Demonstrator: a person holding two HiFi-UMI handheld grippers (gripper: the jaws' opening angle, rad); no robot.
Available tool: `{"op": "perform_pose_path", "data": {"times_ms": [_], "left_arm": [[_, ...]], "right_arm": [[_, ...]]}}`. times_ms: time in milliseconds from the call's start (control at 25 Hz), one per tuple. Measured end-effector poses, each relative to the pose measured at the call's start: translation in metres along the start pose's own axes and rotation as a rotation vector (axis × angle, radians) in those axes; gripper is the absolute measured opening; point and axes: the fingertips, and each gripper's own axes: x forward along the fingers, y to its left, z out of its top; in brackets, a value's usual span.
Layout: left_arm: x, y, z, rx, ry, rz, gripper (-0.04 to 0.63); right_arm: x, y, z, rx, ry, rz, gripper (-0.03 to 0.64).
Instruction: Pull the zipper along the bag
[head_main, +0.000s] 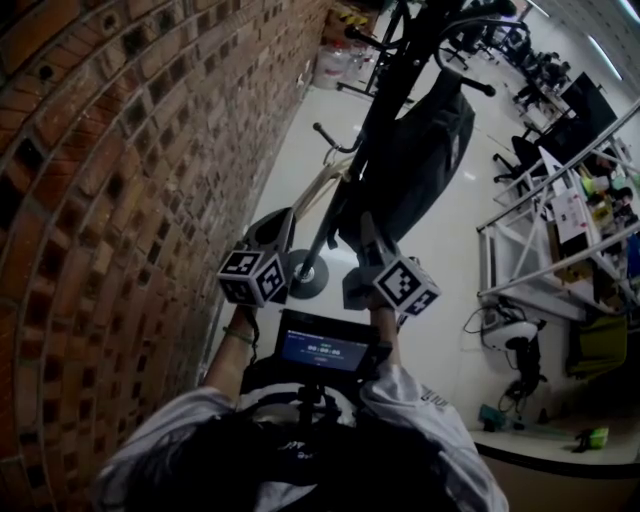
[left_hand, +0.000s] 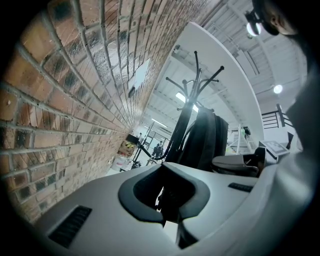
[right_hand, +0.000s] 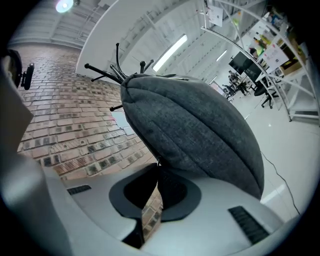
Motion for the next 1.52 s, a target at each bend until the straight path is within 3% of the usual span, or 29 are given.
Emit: {"op": "perform_pose_path", "data": {"times_ms": [640,1520], "left_arm": [[0.006,-0.013,-0.010,-0.026,0.004,-0.025,0.002],[0.006,-0.028,-0.012,-0.066,-0.017,-0.058,0.002]], "right_arm": [[0.002,0.018,0.026,0.038,0.036,-0.011,0.005],[0.011,0.068,0.084,0.059,0.050,0.054,0.011]]}}
